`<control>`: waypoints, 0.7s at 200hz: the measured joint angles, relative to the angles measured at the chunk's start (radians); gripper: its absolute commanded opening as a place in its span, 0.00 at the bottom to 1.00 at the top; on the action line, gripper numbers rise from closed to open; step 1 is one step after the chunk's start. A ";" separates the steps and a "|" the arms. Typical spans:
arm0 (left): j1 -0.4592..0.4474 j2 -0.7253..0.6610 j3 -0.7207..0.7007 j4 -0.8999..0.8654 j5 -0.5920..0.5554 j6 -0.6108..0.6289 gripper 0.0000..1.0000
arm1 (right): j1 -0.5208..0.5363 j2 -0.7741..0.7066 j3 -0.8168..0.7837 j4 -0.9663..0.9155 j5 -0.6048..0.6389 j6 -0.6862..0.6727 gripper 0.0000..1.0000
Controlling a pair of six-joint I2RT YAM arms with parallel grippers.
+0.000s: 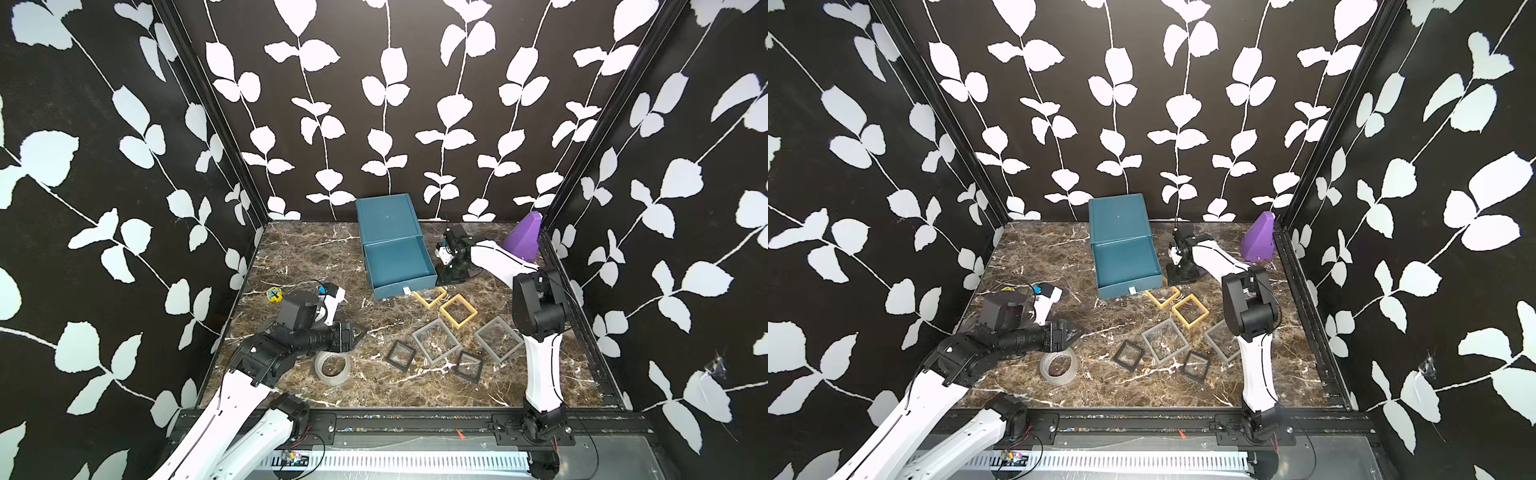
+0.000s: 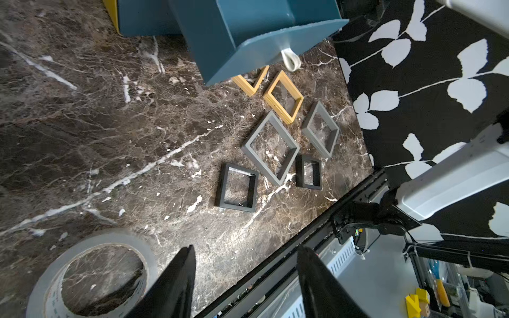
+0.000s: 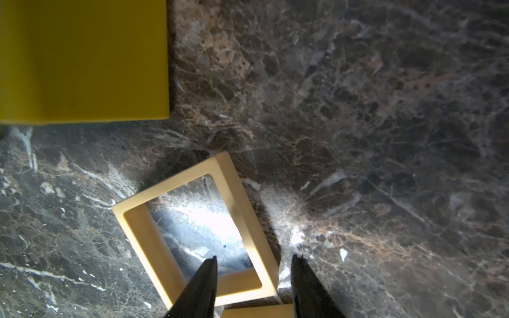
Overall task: Place the brooch boxes into the drawer by color
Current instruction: Pick up the brooch box from the center of the board.
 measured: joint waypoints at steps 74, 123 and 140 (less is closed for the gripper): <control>-0.005 -0.017 -0.050 0.057 -0.082 -0.031 0.59 | 0.005 0.037 0.029 -0.005 -0.003 -0.010 0.40; -0.005 -0.016 -0.067 0.099 -0.097 -0.049 0.59 | 0.009 0.058 0.029 -0.006 0.001 -0.017 0.34; -0.005 -0.014 -0.069 0.108 -0.097 -0.053 0.59 | 0.010 0.058 0.029 -0.005 0.002 -0.020 0.32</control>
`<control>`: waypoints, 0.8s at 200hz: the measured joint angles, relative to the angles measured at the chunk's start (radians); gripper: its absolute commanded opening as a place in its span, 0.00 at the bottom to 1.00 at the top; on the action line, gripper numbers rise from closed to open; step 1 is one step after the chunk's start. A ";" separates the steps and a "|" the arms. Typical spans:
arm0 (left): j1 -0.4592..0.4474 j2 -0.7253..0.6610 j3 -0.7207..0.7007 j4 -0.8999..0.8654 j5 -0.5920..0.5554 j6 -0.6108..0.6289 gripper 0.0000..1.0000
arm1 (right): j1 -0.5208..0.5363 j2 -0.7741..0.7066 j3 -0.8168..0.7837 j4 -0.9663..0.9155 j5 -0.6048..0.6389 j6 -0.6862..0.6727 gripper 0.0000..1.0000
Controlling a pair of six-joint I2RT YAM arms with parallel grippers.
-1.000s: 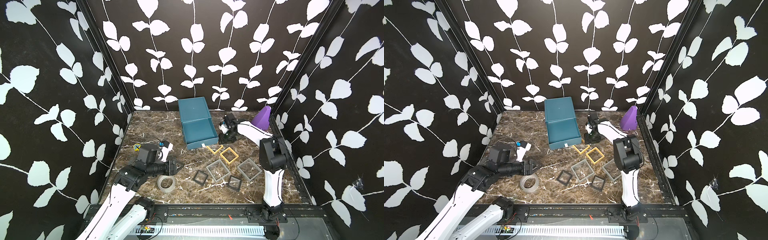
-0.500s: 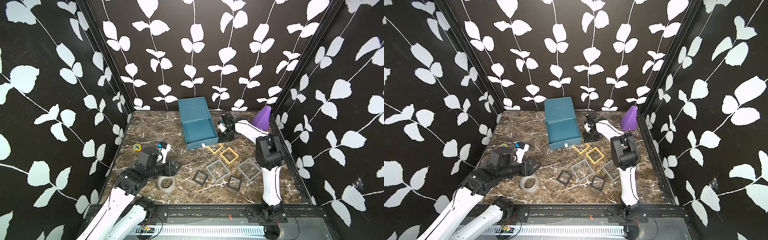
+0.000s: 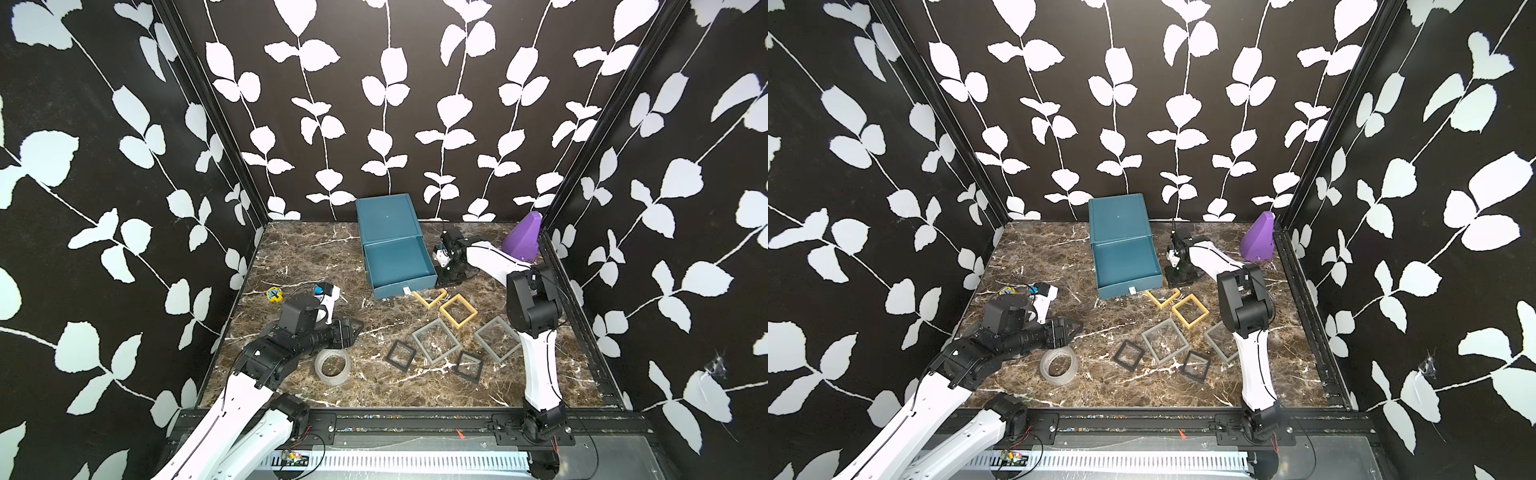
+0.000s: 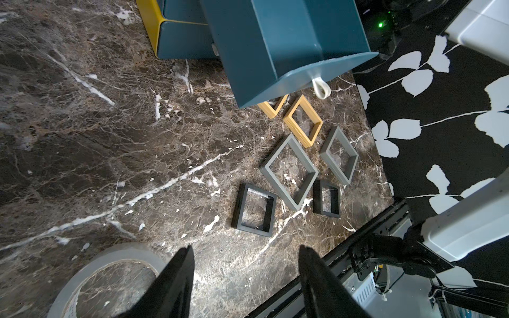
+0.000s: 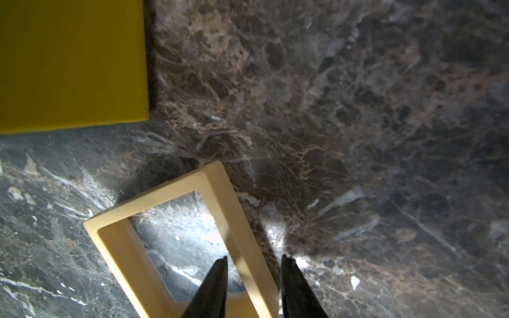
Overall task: Place the brooch boxes into the drawer by color
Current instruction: Pick up the brooch box from the center of the board.
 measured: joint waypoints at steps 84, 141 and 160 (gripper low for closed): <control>0.000 0.024 0.000 0.020 0.003 -0.006 0.59 | 0.027 0.000 0.000 0.000 0.048 -0.016 0.20; 0.000 0.039 0.000 0.030 0.006 -0.006 0.59 | 0.044 -0.021 -0.032 0.010 0.117 -0.023 0.00; 0.000 0.049 0.007 0.031 0.011 -0.006 0.59 | 0.045 -0.061 -0.077 0.006 0.178 -0.016 0.00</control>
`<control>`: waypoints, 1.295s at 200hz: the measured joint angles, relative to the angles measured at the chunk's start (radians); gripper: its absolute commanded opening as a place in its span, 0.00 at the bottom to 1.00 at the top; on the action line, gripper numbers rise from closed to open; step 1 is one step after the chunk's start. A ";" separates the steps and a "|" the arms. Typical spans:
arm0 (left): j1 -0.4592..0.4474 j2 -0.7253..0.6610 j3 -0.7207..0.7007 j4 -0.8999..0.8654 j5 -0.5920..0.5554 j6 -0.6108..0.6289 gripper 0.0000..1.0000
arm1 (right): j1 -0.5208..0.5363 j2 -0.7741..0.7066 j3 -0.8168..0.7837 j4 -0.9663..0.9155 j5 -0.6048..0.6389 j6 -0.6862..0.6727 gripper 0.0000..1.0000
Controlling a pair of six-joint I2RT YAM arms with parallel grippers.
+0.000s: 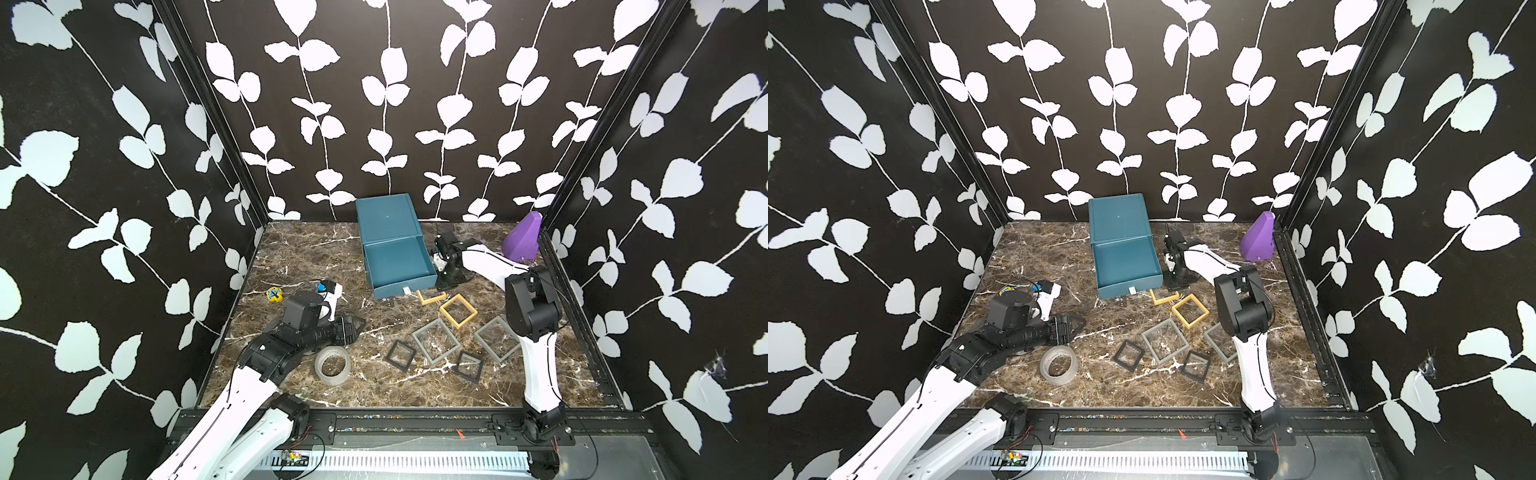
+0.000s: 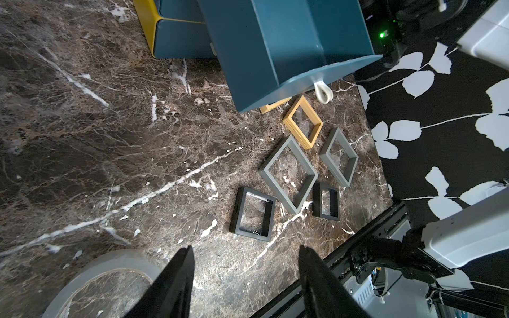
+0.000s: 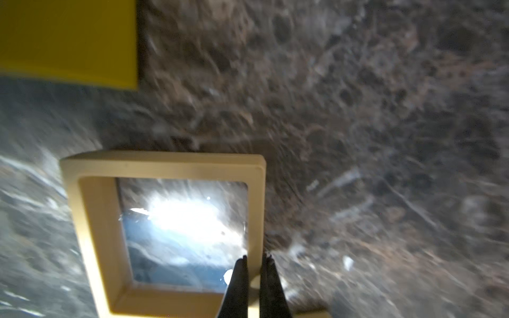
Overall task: Place the brooch boxes into the drawer by color
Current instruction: Pick up the brooch box from the center of the board, then place the brooch box in the drawer.
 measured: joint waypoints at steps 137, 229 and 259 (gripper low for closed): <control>0.000 0.222 0.314 0.040 -0.019 0.050 0.58 | 0.009 -0.458 0.150 -0.375 0.389 0.321 0.00; 0.083 0.344 0.503 0.050 -0.074 0.045 0.58 | 0.265 -0.188 0.713 -0.557 0.299 0.472 0.00; 0.142 0.360 0.503 0.055 -0.053 0.025 0.58 | 0.303 -0.048 0.818 -0.593 0.267 0.505 0.00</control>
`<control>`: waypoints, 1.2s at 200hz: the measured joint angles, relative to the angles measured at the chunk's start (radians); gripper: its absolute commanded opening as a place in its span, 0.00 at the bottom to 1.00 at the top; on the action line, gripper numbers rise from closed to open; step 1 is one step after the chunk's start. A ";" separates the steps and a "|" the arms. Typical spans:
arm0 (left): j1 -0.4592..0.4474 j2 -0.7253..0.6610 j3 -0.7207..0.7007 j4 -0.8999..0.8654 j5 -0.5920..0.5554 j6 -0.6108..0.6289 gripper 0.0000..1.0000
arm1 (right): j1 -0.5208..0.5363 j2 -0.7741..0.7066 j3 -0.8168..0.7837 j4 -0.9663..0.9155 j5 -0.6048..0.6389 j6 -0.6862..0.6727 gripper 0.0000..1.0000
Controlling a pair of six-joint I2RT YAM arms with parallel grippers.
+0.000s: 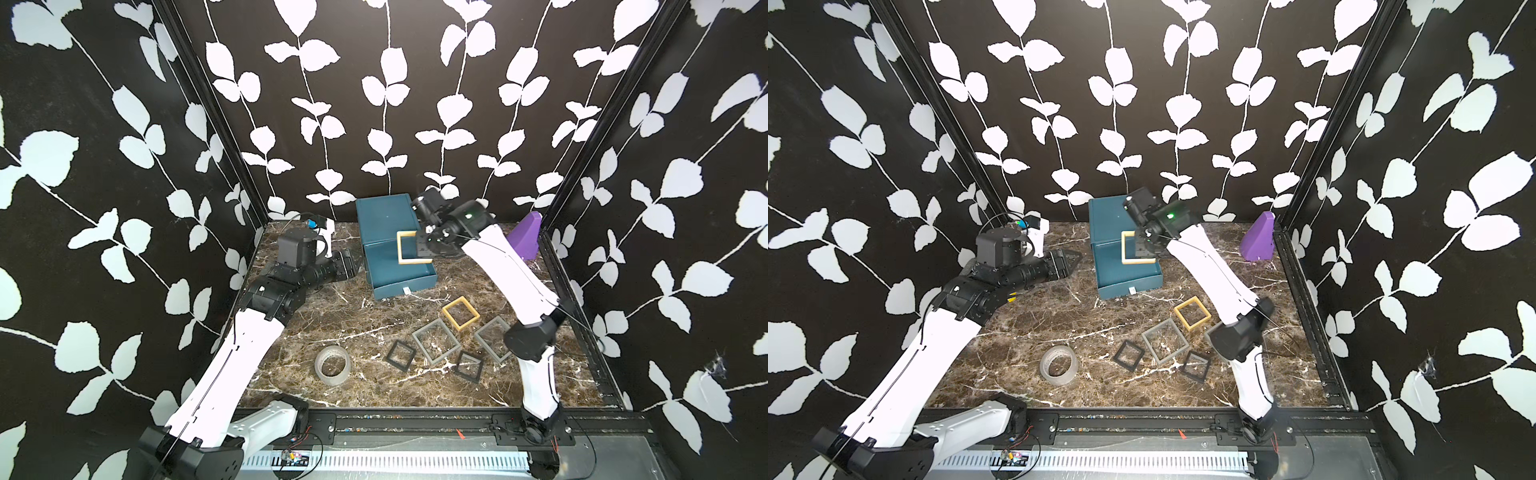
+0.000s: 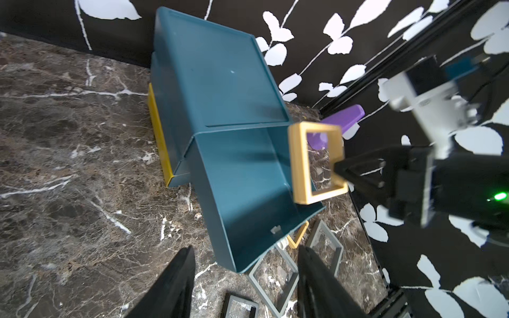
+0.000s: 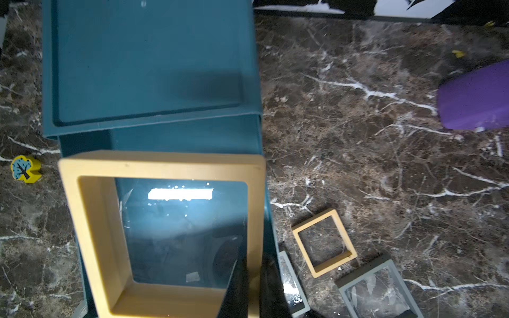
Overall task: Place the brooch boxes into the drawer by color
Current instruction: Place the brooch box in the drawer.
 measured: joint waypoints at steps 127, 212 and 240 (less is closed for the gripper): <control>0.024 0.000 0.013 0.001 0.038 -0.017 0.58 | 0.020 0.173 0.077 -0.012 -0.054 0.008 0.00; 0.024 -0.001 0.013 0.002 0.050 -0.030 0.58 | 0.037 0.218 0.098 -0.038 -0.032 -0.030 0.10; 0.024 -0.001 0.013 0.002 0.058 -0.031 0.59 | 0.037 0.225 0.098 -0.037 -0.032 -0.034 0.29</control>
